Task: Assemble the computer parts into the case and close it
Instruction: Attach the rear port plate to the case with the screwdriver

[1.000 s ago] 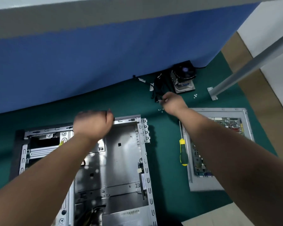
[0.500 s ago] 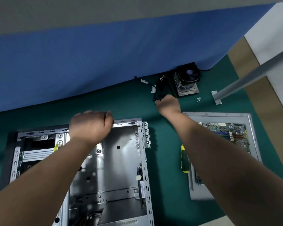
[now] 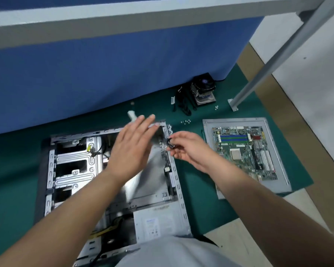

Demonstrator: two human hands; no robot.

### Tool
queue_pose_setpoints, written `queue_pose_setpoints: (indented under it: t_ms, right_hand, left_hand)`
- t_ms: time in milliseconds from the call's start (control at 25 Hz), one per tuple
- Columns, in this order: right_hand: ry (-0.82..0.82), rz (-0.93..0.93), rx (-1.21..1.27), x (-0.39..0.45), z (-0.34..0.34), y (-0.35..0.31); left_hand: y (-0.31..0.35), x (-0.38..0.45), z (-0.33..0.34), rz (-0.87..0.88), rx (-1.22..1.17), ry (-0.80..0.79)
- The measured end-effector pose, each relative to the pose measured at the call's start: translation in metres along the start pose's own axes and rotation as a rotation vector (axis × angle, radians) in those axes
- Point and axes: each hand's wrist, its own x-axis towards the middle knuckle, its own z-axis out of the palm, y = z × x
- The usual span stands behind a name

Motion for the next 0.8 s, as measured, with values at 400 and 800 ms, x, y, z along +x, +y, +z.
queue_pose_setpoints:
  t_ms: [400,800]
  right_hand:
    - [-0.091,-0.007,-0.475,-0.041,0.039,0.049]
    - [0.172,-0.416,-0.850,-0.044,0.006,0.049]
  left_hand:
    - [0.021,-0.069,-0.030,-0.034,-0.082,-0.468]
    - [0.041,-0.072,-0.017,-0.294,-0.029,-0.681]
